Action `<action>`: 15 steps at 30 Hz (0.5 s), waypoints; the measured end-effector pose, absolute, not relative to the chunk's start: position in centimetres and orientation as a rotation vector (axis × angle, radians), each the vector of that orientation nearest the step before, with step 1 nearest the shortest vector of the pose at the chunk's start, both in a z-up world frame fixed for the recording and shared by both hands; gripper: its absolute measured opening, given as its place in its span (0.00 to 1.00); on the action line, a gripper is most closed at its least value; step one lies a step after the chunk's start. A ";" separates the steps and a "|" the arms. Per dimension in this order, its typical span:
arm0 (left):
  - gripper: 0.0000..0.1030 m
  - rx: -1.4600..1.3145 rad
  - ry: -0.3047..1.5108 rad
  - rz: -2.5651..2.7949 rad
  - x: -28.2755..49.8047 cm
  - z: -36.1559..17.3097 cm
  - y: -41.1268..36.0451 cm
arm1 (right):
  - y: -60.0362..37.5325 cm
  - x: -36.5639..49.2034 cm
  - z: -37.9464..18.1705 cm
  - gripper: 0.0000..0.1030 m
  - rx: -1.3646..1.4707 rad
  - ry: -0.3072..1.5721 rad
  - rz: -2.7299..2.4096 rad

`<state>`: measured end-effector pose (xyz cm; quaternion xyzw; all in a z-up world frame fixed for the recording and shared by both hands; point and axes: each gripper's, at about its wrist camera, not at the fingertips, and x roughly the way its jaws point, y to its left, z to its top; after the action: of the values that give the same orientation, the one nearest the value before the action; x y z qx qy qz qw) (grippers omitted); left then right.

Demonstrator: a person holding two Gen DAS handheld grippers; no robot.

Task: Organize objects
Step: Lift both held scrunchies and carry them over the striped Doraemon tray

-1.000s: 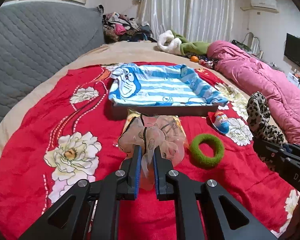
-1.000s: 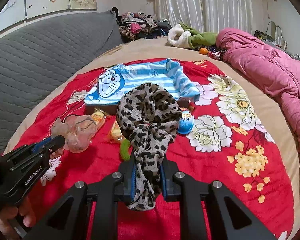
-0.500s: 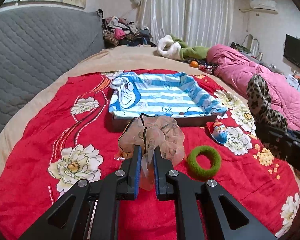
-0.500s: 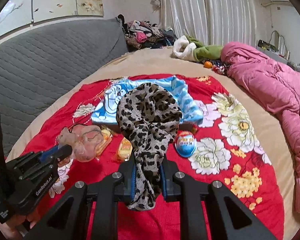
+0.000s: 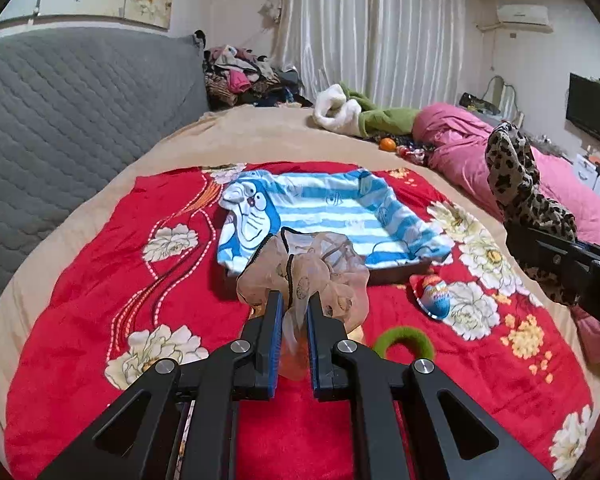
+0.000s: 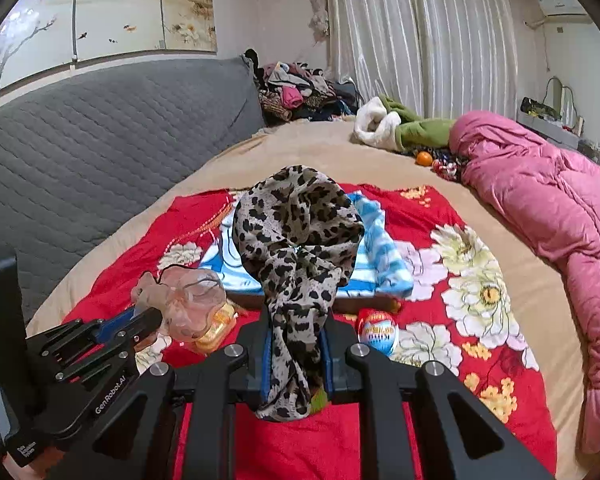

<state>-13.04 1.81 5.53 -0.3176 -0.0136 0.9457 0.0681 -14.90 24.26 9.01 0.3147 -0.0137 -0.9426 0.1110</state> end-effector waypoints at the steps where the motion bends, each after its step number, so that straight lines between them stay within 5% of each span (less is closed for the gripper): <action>1: 0.11 -0.953 -0.044 2.851 -13.2 5.7 1.8 | 24.2 -15.0 9.3 0.18 0.920 -0.041 -2.765; 15: 0.11 -0.892 -0.076 2.903 -16.4 8.6 0.6 | 24.5 -17.5 10.2 0.18 0.890 -0.042 -2.782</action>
<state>-16.42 0.60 8.56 -0.2934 -0.0250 0.9543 0.0519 -17.50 24.50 10.22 0.3030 -0.0143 -0.9465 0.1101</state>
